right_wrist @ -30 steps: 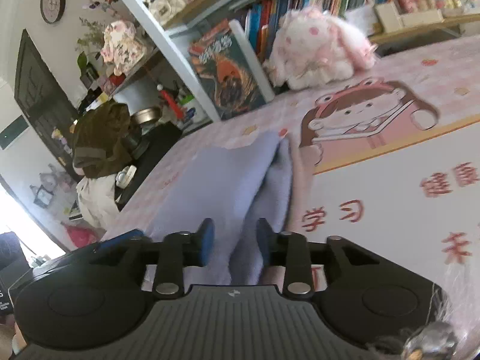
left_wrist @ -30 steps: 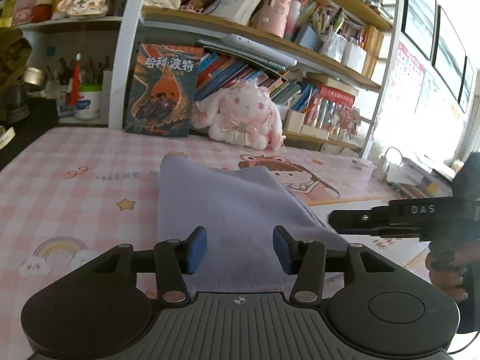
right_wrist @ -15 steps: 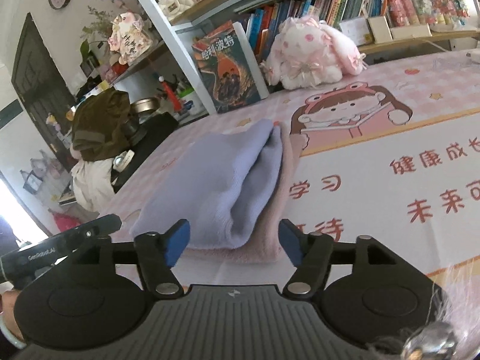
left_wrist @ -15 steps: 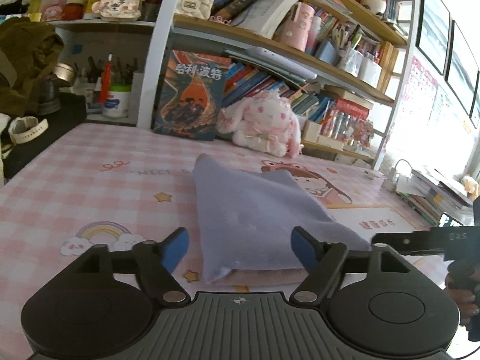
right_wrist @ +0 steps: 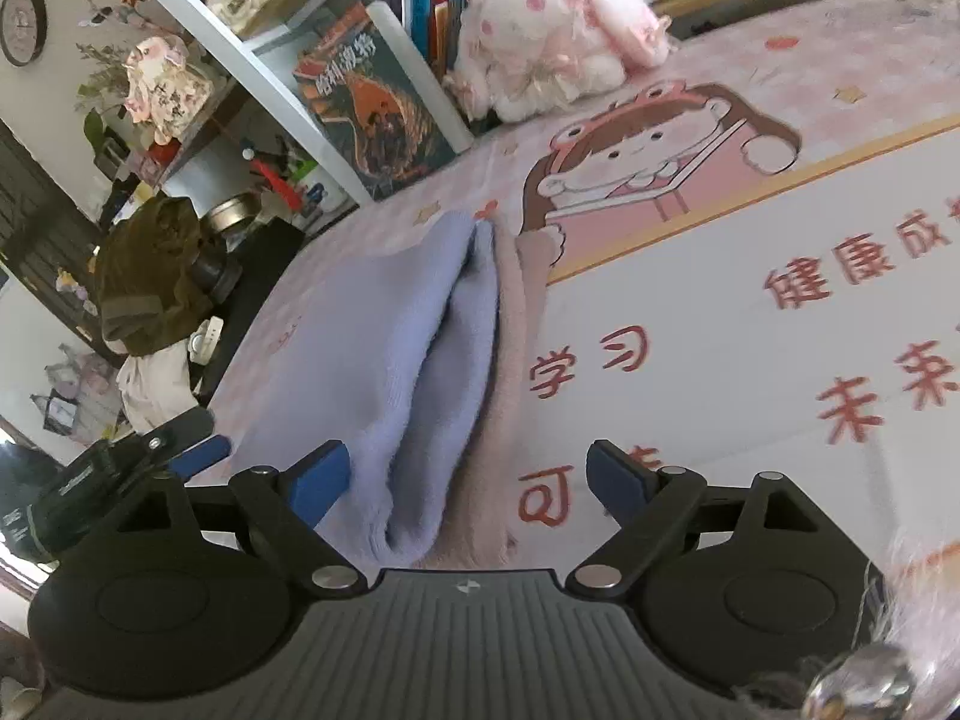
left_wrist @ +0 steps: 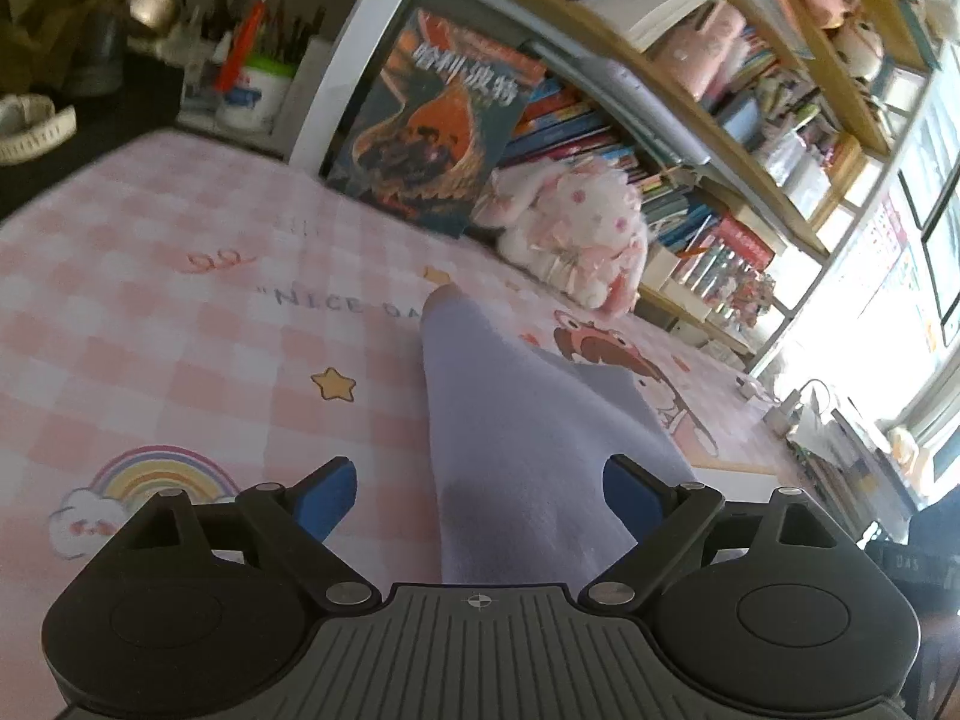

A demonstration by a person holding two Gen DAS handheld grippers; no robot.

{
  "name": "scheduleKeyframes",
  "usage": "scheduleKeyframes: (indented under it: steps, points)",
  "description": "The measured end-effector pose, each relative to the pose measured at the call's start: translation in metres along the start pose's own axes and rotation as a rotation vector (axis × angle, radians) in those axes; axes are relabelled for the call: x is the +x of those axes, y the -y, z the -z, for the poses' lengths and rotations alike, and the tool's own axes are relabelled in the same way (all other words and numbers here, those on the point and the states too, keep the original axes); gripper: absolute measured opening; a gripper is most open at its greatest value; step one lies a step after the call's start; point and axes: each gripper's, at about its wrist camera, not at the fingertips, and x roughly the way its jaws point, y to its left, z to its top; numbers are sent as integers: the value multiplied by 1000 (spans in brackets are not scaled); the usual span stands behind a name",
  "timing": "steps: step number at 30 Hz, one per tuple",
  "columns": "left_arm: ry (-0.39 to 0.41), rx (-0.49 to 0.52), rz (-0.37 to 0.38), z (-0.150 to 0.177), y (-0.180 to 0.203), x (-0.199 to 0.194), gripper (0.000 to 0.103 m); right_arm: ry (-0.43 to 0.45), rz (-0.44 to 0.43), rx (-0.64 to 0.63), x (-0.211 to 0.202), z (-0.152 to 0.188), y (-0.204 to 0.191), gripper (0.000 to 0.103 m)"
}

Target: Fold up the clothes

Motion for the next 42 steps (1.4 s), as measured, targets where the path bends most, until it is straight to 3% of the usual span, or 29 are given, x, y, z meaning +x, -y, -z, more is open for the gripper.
scheduleKeyframes:
  steps: [6, 7, 8, 9, 10, 12, 16, 18, 21, 24, 29, 31, 34, 35, 37, 40, 42]
  points:
    - [-54, -121, 98, -1, -16, 27, 89, -32, -28, 49, 21, -14, 4, 86]
    - [-62, -128, 109, 0, -16, 30, 84, -41, -30, 43, 25, -18, 2, 84]
    - [-71, -136, 121, 0, -15, 34, 70, -52, -34, 32, 28, -20, 1, 82]
    - [-78, -143, 131, 1, -15, 37, 64, -63, -38, 20, 32, -21, -1, 76]
    - [-76, -138, 127, 2, -13, 38, 64, -75, -42, 8, 36, -22, -4, 65]
    - [-69, -109, 119, 5, -5, 36, 60, -79, -30, -29, 41, -23, -10, 61]
    - [-45, -15, 103, 10, 17, 21, 50, -44, 9, -147, 34, -20, -23, 38]
    - [-34, 31, 96, 14, 28, 13, 50, -25, 34, -214, 29, -17, -30, 33]
    - [-68, 33, 125, 19, 33, 4, 50, -31, 52, -280, 16, -10, -32, 32]
    - [-125, -43, 169, 23, 22, 5, 51, -65, 34, -289, 5, -4, -27, 33]
    - [-157, -190, 199, 26, 0, 15, 66, -125, -17, -179, 9, -9, -10, 48]
    - [-139, -236, 214, 27, -4, 18, 66, -132, -22, -138, 16, -10, -5, 60]
    - [-127, -219, 206, 29, 3, 25, 65, -118, -38, -134, 20, -11, -7, 62]
    - [-122, -213, 204, 30, 5, 26, 64, -116, -40, -138, 21, -10, -8, 62]
    - [-117, -172, 185, 30, 11, 26, 59, -113, -51, -139, 23, -9, -8, 48]
    - [-101, -127, 173, 31, 18, 20, 53, -89, -58, -174, 19, -7, -11, 35]
    - [-92, -87, 165, 31, 24, 14, 52, -73, -41, -230, 14, -4, -18, 32]
